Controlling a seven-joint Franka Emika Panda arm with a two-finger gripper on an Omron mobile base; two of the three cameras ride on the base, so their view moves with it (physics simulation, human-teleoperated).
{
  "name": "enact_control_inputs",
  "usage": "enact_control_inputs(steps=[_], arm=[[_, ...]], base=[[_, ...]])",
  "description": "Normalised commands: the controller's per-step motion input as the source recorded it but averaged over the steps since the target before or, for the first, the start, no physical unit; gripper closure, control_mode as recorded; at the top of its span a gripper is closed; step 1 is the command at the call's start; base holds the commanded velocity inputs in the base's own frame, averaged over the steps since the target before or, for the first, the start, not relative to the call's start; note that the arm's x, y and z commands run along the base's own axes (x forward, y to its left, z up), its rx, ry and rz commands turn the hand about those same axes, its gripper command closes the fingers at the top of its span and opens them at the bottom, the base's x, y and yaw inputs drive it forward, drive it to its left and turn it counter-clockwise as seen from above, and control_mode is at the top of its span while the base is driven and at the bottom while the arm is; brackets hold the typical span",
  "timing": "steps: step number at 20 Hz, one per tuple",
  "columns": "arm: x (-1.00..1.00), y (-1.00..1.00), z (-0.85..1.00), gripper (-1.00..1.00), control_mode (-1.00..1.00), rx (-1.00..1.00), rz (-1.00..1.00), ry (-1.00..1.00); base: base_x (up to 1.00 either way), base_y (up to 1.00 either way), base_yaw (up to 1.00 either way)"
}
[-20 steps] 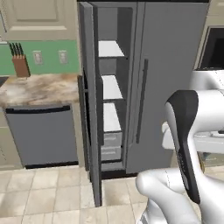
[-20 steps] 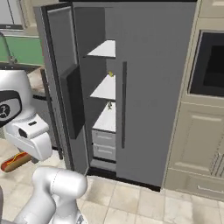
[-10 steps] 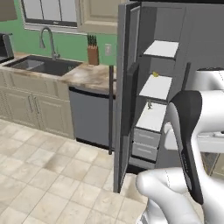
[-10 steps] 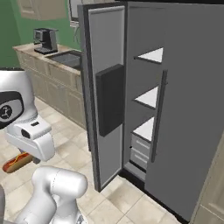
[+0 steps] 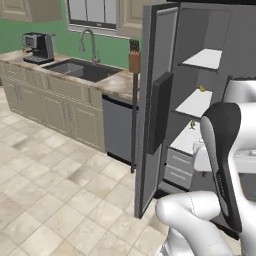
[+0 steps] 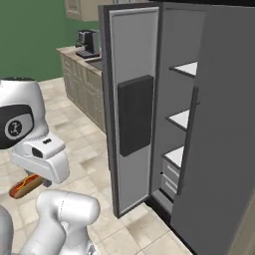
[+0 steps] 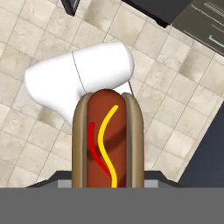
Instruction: Store the hot dog in the freezer for long-term storage. Close the freezer door after placing the cooked food.
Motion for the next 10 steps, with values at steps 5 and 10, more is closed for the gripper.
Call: enact_control_inputs(steps=[5,10], arm=[[0.0,0.0,0.0,1.0,1.0,0.0,0.0,0.0],[0.0,0.0,0.0,1.0,1.0,0.0,0.0,0.0]], base=[[0.19,-0.51,-0.03],[0.18,-0.22,-0.27]])
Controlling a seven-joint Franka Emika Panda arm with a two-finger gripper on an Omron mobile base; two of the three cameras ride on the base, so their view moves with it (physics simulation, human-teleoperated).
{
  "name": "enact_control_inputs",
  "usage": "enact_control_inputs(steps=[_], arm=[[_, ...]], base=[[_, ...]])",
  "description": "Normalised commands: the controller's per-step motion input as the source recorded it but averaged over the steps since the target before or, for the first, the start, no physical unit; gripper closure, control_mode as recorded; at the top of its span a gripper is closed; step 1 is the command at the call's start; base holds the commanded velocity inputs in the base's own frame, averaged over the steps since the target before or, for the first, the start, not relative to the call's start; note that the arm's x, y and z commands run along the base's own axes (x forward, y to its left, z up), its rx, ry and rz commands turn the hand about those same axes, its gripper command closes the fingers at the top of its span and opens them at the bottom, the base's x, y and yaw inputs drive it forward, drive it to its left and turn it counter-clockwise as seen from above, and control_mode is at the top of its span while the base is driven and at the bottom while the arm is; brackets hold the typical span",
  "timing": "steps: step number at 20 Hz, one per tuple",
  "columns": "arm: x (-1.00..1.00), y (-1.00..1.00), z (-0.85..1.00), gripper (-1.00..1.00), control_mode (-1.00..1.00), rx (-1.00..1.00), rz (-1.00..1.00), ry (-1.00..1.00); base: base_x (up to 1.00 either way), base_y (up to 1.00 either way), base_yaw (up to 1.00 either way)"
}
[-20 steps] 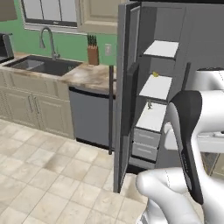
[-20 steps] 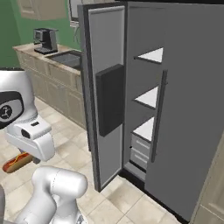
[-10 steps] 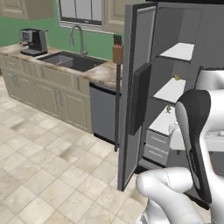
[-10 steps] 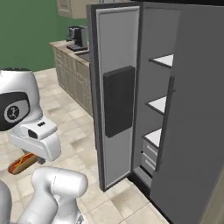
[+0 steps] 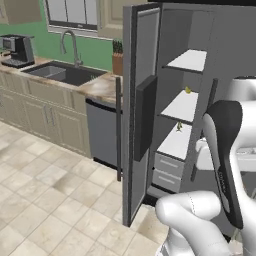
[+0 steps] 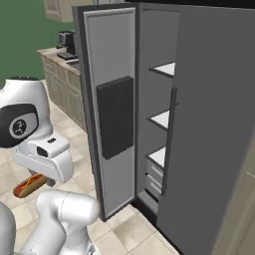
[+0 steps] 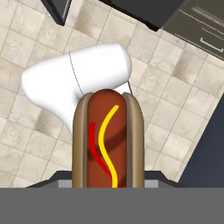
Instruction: Store the hot dog in the freezer for long-term storage. Close the freezer door after placing the cooked food.
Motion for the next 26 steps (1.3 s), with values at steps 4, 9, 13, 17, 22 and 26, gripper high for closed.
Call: enact_control_inputs(steps=[4,9,13,17,22,26], arm=[[0.0,0.0,0.0,1.0,1.0,0.0,0.0,0.0],[0.0,0.0,0.0,1.0,1.0,0.0,0.0,0.0],[0.0,0.0,0.0,1.0,1.0,0.0,0.0,0.0],[0.0,0.0,0.0,1.0,1.0,0.0,0.0,0.0],[0.0,0.0,0.0,1.0,1.0,0.0,0.0,0.0],[0.0,0.0,0.0,1.0,1.0,0.0,0.0,0.0]], base=[[0.3,0.0,-0.27],[0.65,0.0,-0.32],[0.61,0.0,-0.2],[0.59,0.17,-0.1],[0.6,0.21,-0.06],[0.7,0.12,-0.02]])
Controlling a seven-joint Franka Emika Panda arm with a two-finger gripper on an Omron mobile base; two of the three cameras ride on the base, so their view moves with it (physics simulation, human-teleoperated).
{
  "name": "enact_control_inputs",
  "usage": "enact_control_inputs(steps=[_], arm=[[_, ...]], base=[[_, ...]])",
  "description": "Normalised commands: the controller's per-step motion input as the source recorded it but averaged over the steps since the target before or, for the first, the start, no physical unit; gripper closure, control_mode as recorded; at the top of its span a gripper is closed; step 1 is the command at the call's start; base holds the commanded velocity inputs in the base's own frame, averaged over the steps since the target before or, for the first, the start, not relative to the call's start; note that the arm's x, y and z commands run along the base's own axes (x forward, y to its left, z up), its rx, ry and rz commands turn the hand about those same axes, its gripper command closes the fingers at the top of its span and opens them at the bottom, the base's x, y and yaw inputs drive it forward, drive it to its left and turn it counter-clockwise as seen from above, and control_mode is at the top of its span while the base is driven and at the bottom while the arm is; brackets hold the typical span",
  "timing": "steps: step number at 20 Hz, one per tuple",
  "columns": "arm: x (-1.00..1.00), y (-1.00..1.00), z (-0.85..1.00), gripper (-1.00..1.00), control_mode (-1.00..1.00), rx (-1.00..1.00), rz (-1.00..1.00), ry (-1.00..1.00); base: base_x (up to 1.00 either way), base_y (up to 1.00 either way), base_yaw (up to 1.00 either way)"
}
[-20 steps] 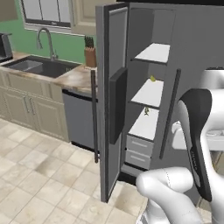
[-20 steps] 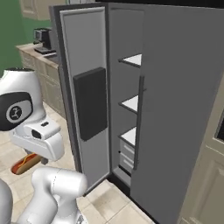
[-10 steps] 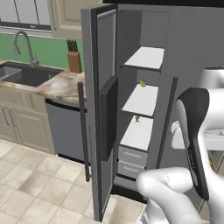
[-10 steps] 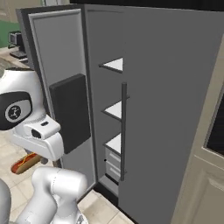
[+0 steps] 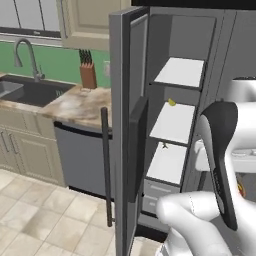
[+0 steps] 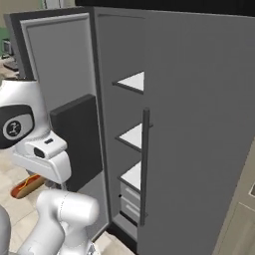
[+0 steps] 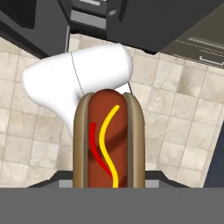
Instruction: Store the hot dog in the freezer for long-term storage. Close the freezer door after placing the cooked food.
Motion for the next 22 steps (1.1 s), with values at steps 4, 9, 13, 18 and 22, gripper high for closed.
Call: enact_control_inputs(steps=[4,9,13,18,22], arm=[[0.0,0.0,0.0,1.0,1.0,0.0,0.0,0.0],[0.0,0.0,0.0,1.0,1.0,0.0,0.0,0.0],[0.0,0.0,0.0,1.0,1.0,0.0,0.0,0.0],[0.0,0.0,0.0,1.0,1.0,0.0,0.0,0.0],[0.0,0.0,0.0,1.0,1.0,0.0,0.0,0.0]], base=[[0.56,-0.13,0.0],[0.42,-0.26,0.0],[0.34,-0.06,0.0],[0.47,0.02,-0.01],[0.35,0.01,0.0]])
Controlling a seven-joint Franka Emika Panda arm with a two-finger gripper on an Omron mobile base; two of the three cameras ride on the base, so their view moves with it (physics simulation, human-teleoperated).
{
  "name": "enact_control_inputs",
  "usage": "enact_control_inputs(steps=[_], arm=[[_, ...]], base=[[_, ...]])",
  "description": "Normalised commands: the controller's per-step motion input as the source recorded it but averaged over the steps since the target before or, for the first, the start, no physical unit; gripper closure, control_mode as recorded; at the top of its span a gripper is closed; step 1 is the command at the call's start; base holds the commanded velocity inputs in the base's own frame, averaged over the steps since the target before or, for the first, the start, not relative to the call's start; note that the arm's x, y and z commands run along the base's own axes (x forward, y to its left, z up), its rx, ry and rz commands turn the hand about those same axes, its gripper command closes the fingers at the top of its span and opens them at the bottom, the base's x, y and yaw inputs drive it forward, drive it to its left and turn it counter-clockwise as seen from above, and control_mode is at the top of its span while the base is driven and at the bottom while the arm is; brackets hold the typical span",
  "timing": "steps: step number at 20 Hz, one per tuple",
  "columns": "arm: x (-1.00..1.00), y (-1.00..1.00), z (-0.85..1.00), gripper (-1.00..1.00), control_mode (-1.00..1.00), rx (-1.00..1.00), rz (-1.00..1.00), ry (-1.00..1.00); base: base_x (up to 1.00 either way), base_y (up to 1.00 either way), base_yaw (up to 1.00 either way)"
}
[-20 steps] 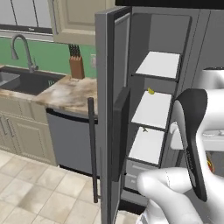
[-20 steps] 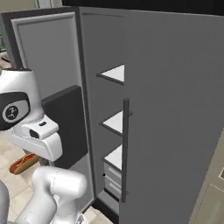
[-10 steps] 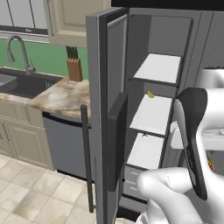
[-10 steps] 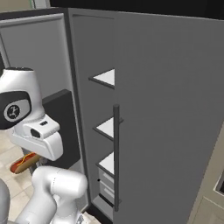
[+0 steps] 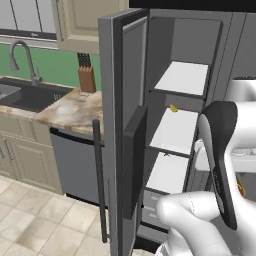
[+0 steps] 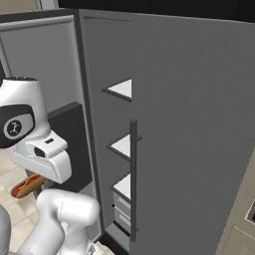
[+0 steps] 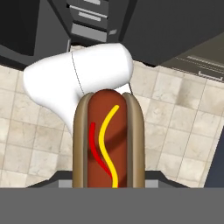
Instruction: Store the hot dog in the freezer for long-term storage. Close the freezer door after placing the cooked food.
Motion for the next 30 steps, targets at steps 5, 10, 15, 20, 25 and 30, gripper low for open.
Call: enact_control_inputs(steps=[5,10,15,20,25,30], arm=[[0.0,0.0,0.0,1.0,1.0,0.0,0.0,0.0],[0.0,0.0,0.0,1.0,1.0,0.0,0.0,0.0],[0.03,0.0,0.0,1.0,-1.0,0.0,0.0,-0.02],[0.28,0.12,0.0,1.0,-1.0,-0.03,-0.1,-0.24],[0.53,0.05,0.14,1.0,-1.0,-0.07,-0.17,-0.3],[0.56,0.0,0.26,1.0,-1.0,-0.05,0.0,-0.27]], base=[[0.15,0.0,0.0],[0.13,0.0,0.0],[0.14,0.0,0.0],[0.0,0.0,0.0],[0.0,0.0,0.0],[0.0,0.0,0.0]])
